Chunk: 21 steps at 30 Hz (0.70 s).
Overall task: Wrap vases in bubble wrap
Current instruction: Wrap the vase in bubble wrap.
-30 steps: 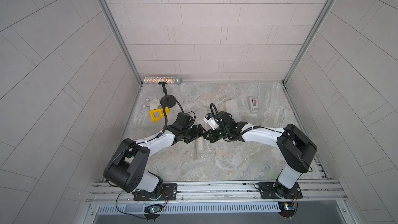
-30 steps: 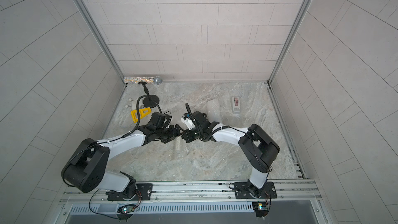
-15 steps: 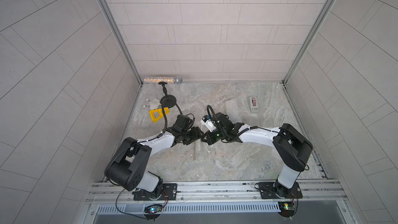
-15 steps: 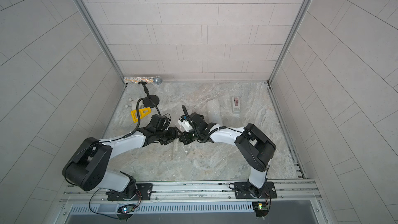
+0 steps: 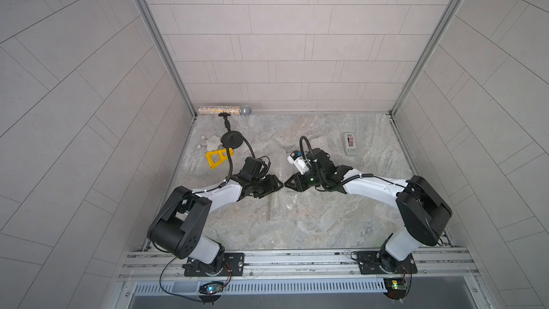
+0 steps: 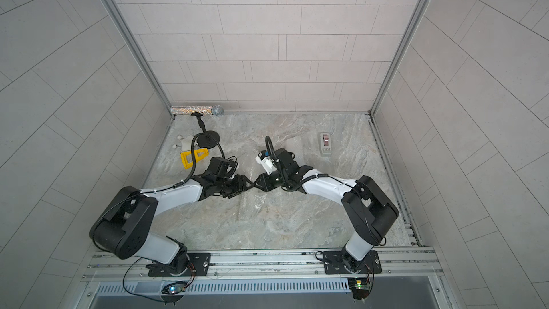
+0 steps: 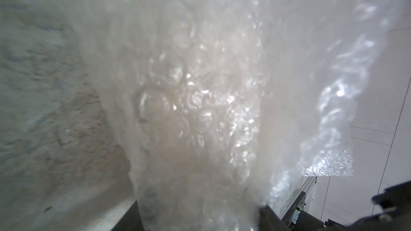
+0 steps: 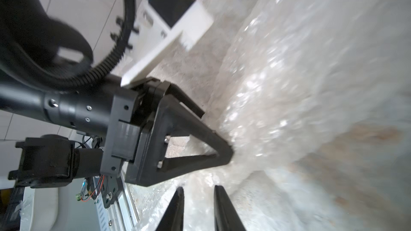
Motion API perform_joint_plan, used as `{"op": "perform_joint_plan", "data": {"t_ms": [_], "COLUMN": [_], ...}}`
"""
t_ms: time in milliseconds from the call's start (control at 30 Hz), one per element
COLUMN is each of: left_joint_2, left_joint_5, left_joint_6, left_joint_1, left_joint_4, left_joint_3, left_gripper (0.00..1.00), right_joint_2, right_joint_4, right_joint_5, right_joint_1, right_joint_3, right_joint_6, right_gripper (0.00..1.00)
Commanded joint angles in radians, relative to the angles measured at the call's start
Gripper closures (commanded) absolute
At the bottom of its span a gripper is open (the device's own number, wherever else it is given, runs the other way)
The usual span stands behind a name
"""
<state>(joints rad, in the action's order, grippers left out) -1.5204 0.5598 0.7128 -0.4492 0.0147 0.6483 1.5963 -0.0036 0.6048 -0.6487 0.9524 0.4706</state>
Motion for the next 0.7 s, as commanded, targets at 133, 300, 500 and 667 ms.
{"op": "perform_joint_plan", "data": {"t_ms": [133,300,500,667], "left_joint_2": [-0.105,-0.156,-0.193,-0.214], "left_joint_5": [0.076,0.114,0.152,0.156], "left_joint_6": [-0.100,-0.137,-0.189,-0.191], "left_joint_1": [-0.054,-0.103,-0.103,-0.094], "left_joint_4": [-0.101,-0.103,-0.114,-0.118], "left_joint_3": [0.029,0.100,0.127,0.125], "left_gripper": [0.55,0.55,0.56,0.56], "right_joint_2": [-0.003,0.058,0.107,0.033], "right_joint_4": [-0.096,-0.110,-0.084,-0.114], "right_joint_5": [-0.046,-0.062,-0.104,-0.131], "right_joint_1": [0.111,0.109,0.103,0.100], "right_joint_3": [0.007,0.057,0.099,0.102], "right_joint_6": [-0.099,-0.121,-0.132,-0.142], "right_gripper": [0.79,0.87,0.94,0.90]}}
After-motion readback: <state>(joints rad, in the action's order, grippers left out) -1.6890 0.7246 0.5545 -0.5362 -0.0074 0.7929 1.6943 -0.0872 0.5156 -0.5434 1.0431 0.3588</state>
